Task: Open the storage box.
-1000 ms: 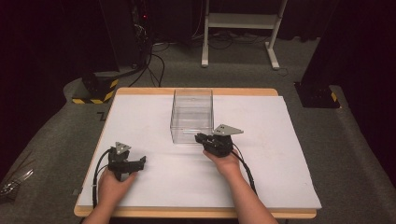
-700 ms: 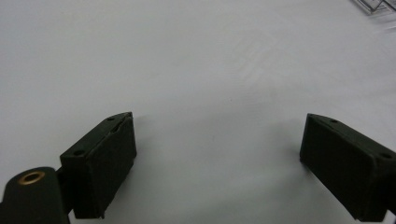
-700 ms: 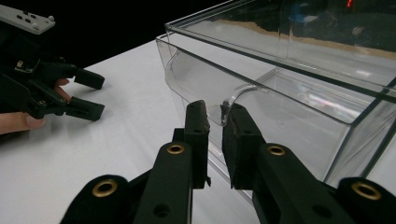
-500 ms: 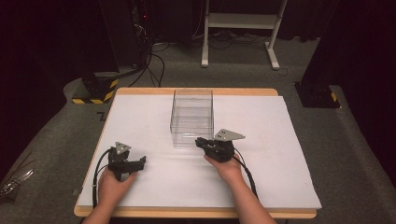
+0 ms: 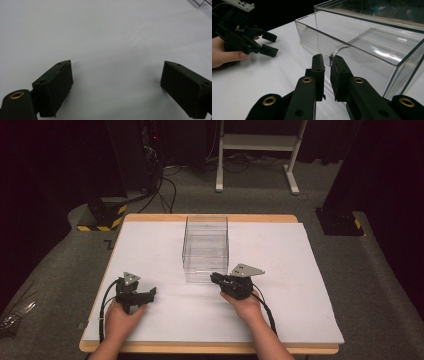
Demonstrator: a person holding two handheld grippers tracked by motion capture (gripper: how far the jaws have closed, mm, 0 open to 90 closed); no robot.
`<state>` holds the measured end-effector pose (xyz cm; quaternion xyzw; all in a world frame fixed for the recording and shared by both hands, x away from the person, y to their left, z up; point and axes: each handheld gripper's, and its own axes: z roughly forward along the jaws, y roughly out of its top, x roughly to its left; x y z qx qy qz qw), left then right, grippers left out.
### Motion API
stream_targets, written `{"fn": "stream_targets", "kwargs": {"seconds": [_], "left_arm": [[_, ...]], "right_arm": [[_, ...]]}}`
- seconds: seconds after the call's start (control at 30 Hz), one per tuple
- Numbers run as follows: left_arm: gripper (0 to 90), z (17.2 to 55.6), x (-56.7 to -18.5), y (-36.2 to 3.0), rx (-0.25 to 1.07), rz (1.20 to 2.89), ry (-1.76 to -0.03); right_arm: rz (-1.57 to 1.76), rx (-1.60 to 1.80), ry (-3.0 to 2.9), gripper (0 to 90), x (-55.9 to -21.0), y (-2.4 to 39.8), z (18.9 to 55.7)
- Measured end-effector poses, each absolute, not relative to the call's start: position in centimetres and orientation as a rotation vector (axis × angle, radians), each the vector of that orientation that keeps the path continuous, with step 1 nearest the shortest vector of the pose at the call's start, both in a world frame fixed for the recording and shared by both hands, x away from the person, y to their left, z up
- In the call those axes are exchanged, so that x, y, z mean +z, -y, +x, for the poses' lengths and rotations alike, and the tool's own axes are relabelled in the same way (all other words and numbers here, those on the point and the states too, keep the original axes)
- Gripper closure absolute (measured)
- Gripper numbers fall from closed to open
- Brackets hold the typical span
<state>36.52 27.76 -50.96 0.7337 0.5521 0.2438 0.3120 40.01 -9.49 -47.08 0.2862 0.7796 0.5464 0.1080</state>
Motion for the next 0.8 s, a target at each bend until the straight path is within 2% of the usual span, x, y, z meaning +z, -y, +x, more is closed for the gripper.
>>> {"fn": "stream_targets", "kwargs": {"seconds": [0.8], "left_arm": [[11.1, 36.5, -51.0, -27.8, 0.643, 1.936, -1.458]], "right_arm": [[0.793, 1.604, -2.312, 82.8, -47.1, 9.9, 37.0]]}}
